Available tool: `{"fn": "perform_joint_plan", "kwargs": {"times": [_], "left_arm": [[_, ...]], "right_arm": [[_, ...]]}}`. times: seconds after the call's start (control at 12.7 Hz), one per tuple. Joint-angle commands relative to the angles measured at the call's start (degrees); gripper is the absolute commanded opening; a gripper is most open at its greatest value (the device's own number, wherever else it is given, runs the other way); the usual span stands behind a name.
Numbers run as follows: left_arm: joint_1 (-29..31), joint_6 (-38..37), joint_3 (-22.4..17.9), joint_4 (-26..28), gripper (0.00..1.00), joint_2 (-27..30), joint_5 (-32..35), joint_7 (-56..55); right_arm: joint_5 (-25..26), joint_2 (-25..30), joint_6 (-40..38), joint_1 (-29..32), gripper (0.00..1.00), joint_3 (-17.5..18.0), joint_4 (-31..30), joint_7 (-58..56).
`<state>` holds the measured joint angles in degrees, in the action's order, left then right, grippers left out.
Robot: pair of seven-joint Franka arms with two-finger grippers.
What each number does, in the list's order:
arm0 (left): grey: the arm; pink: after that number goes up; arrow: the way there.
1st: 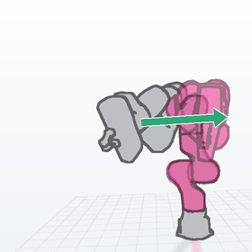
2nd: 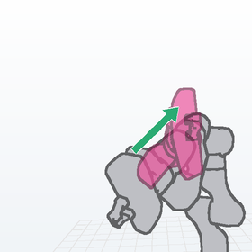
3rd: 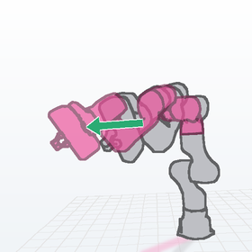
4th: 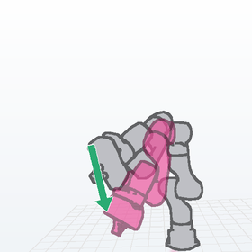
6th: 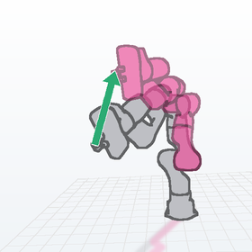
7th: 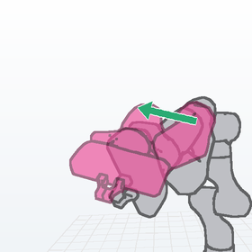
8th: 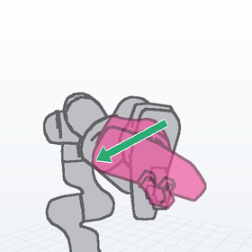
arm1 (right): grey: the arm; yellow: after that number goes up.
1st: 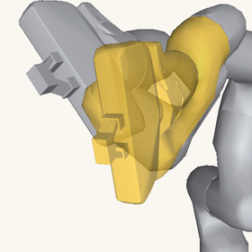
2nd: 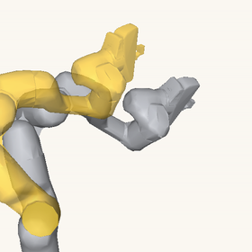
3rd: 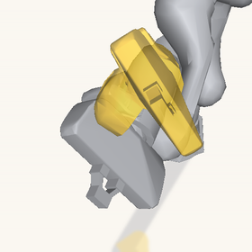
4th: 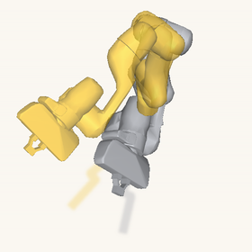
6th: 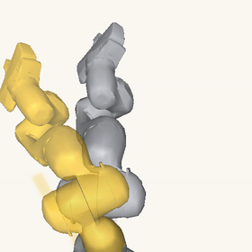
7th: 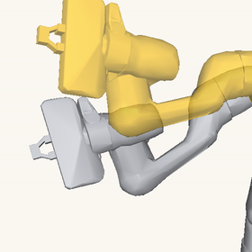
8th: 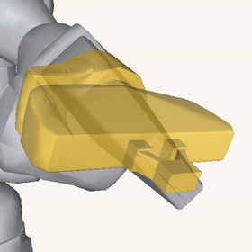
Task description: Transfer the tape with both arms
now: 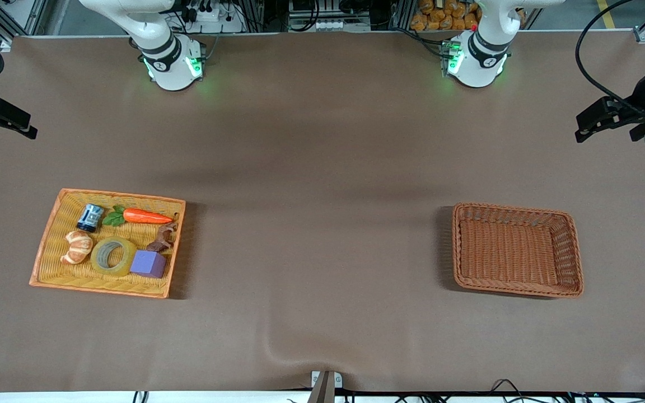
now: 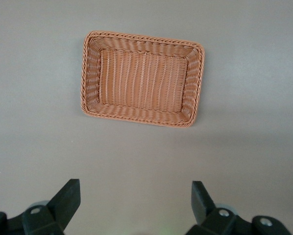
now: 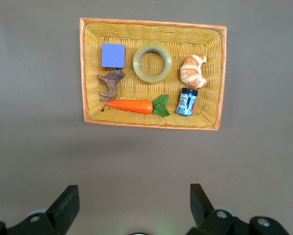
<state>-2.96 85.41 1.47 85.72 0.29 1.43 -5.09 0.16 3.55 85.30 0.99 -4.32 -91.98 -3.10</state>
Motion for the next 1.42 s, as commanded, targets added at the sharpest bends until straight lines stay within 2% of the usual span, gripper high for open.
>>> {"fn": "perform_joint_plan", "kwargs": {"times": [0.0,0.24,0.79,1.02,1.34], "left_arm": [[0.1,-0.8,-0.4,0.3,1.00,1.1,-0.5,0.5],[0.2,-0.9,-0.5,-1.7,1.00,0.4,-0.2,1.3],[0.6,-1.1,-0.2,-1.1,1.00,0.3,-0.5,1.6],[0.6,-1.1,-0.2,-1.0,1.00,0.4,-0.5,1.6],[0.1,-1.1,0.0,-1.0,1.00,0.1,-0.6,1.4]], "right_arm": [[1.1,0.7,-1.0,0.2,1.00,0.4,0.3,-0.5],[1.1,0.7,-1.1,0.2,1.00,0.4,0.3,-0.5],[0.4,-0.5,-0.6,0.2,1.00,0.3,0.1,-0.4],[0.2,-2.8,-0.3,0.8,1.00,0.2,0.1,-0.4],[-1.7,-10.2,4.4,2.9,1.00,0.0,0.2,-0.5]]}}
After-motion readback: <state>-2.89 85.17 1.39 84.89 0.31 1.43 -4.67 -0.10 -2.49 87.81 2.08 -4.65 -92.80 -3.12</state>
